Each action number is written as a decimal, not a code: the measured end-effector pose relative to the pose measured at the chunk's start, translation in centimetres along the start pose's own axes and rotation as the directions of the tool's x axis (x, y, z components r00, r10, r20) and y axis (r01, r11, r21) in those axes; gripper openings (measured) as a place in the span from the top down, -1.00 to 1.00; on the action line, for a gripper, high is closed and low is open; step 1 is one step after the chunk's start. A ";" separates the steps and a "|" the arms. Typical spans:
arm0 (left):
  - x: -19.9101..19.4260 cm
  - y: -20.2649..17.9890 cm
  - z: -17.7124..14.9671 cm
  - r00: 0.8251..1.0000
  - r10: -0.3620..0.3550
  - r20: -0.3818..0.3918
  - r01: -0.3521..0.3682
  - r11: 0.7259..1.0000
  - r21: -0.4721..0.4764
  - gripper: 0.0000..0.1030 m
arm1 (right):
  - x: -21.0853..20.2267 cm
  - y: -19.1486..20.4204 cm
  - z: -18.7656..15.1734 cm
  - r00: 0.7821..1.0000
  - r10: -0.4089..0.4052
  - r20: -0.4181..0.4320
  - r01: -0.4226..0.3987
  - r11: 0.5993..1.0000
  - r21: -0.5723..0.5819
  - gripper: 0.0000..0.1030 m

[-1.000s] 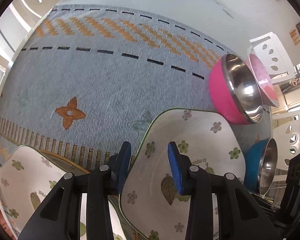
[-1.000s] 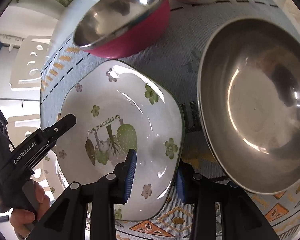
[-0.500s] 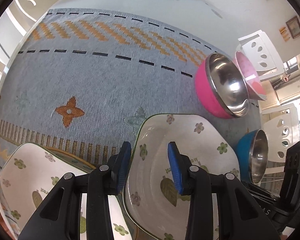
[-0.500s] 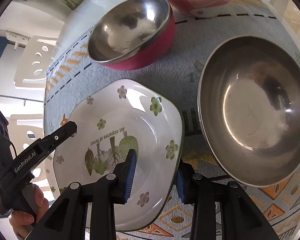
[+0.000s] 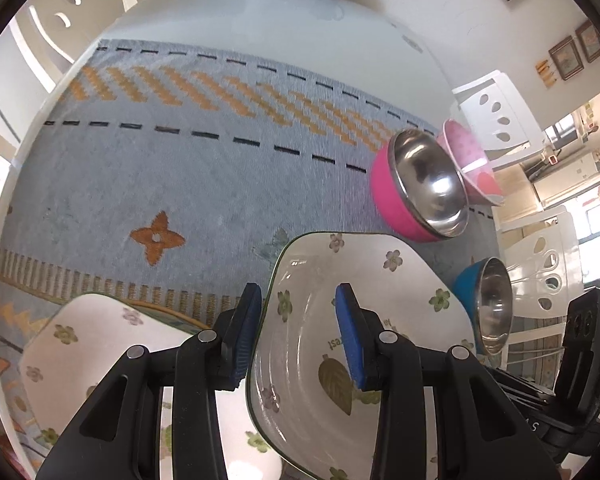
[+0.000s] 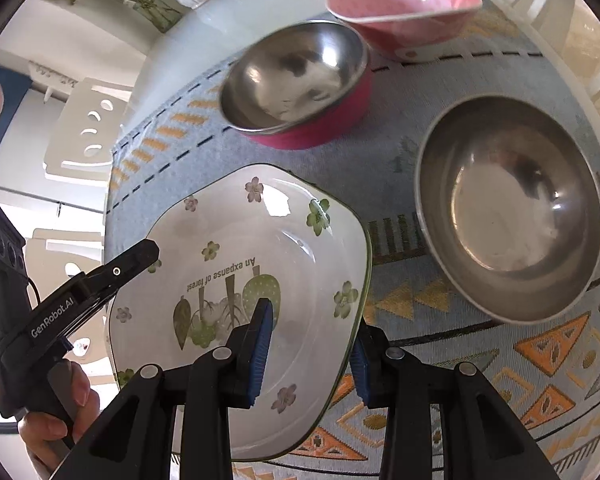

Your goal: Organize plates and bowls

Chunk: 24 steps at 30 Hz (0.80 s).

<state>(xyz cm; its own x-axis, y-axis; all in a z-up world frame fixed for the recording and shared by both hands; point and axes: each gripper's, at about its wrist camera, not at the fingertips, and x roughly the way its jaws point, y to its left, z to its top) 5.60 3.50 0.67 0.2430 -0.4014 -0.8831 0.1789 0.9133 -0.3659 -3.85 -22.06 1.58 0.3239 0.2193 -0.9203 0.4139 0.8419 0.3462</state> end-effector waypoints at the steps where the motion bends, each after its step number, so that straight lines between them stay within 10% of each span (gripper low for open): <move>1: -0.4 0.2 0.0 1.000 -0.002 0.007 0.002 1.000 0.003 0.33 | -0.1 0.2 -0.1 1.000 0.003 0.002 -0.003 1.000 -0.001 0.31; 24: -8.0 10.9 -2.0 0.996 0.023 0.085 -0.016 0.996 -0.083 0.33 | 1.7 11.7 -4.6 0.998 0.060 -0.004 -0.060 0.993 -0.099 0.31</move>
<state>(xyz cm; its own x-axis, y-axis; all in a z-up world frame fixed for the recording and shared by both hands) 3.71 16.80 3.15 0.3268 -0.3849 -0.8631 0.0952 0.9221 -0.3752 -2.35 -9.58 3.25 0.3450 0.2710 -0.8986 0.3071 0.8721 0.3809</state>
